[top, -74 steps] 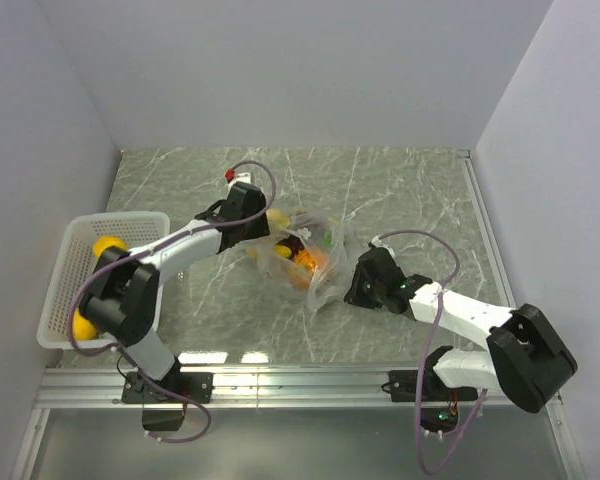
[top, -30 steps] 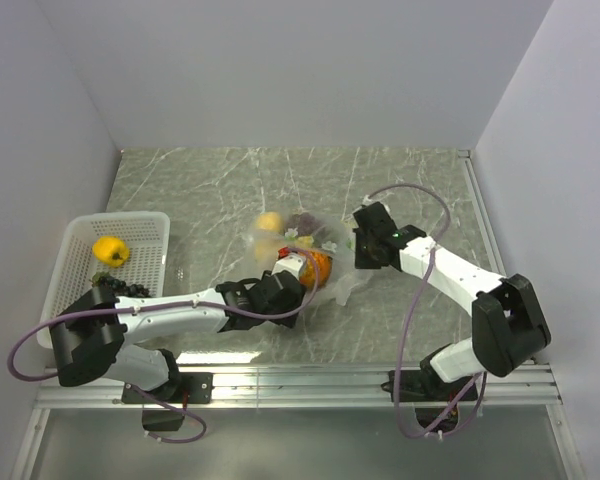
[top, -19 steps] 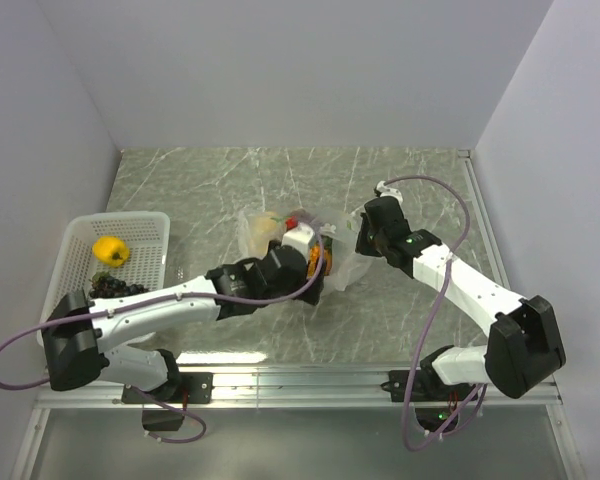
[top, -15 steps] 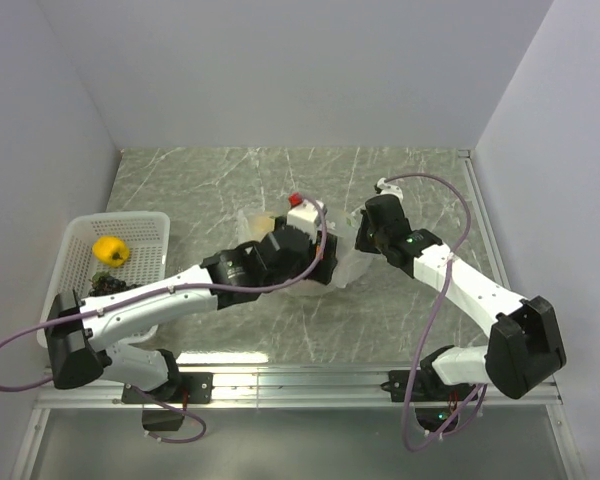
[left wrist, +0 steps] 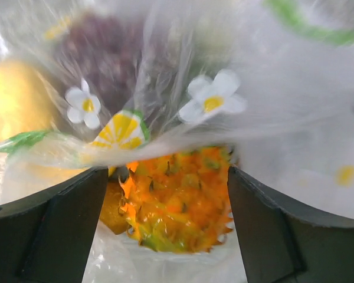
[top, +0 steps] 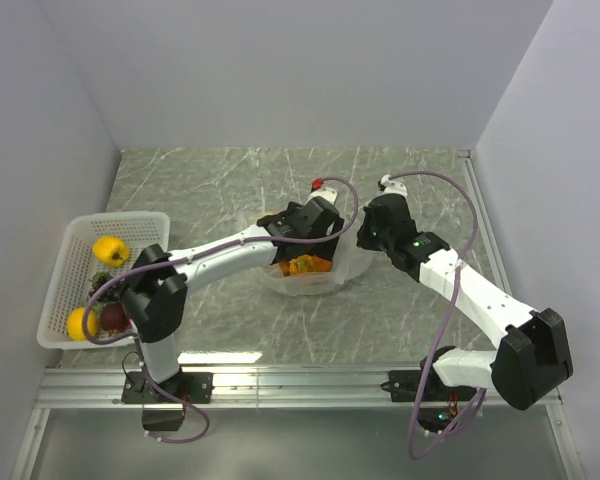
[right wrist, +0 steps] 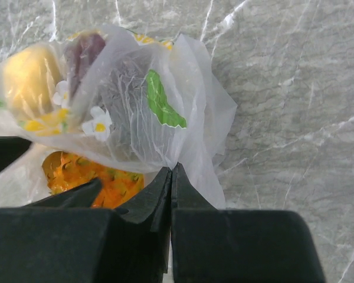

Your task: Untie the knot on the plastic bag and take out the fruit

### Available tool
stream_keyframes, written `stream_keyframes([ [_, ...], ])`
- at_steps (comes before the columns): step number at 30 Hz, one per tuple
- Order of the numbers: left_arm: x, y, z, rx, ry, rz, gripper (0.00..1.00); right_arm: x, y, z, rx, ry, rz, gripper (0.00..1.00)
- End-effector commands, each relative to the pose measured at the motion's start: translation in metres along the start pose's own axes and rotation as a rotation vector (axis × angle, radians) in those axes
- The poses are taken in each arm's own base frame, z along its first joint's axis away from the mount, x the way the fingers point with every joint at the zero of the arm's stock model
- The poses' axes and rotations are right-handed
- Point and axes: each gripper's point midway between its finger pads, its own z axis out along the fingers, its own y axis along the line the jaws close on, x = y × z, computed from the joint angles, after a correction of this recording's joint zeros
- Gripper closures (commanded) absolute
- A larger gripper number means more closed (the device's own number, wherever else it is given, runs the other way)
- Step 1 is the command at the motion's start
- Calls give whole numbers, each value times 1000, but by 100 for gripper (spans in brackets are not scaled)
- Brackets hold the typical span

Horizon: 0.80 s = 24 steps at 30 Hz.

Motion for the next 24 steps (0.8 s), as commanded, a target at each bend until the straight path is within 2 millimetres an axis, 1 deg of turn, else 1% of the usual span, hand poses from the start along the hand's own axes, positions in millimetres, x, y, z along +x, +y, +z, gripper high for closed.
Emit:
stream_keyframes([
  [1, -2, -3, 3, 32, 37, 13, 12, -10, 2, -2, -14, -50, -5, 100],
  [3, 3, -4, 15, 43, 49, 12, 11, -9, 2, -2, -17, -49, -1, 100],
  [5, -3, -6, 19, 60, 38, 11, 12, -6, 0, 0, -8, -45, 1, 100],
  [6, -9, -12, 21, 87, 14, 15, 12, -7, -1, 1, 1, -52, 2, 100],
  [8, -13, -16, 24, 102, -5, 20, 13, -8, -4, 1, 17, -59, 8, 100],
  [9, -16, -16, 25, 97, -15, 31, 14, -10, -6, 1, 24, -68, 10, 100],
  [10, -22, -16, 26, 96, -34, 31, 14, -13, -6, 0, 25, -79, 12, 100],
  [14, -31, -18, 35, 99, -67, 29, 16, -27, -4, -5, 26, -117, 23, 100],
  [17, -29, -18, 46, 109, -55, 19, 18, -35, -1, -5, 22, -130, 21, 100],
  [18, -21, -18, 55, 102, -29, 24, 18, -35, -2, -4, 24, -126, 20, 100],
  [19, -22, -18, 59, 100, -22, 20, 19, -35, -1, -2, 27, -121, 20, 100],
  [20, -18, -18, 63, 98, -1, 26, 19, -34, -1, -2, 25, -118, 21, 100],
  [21, -7, -16, 70, 85, 34, 33, 19, -34, 0, -1, 23, -115, 26, 100],
  [24, 8, -17, 80, 96, 69, 46, 19, -31, 0, 0, 14, -117, 31, 100],
])
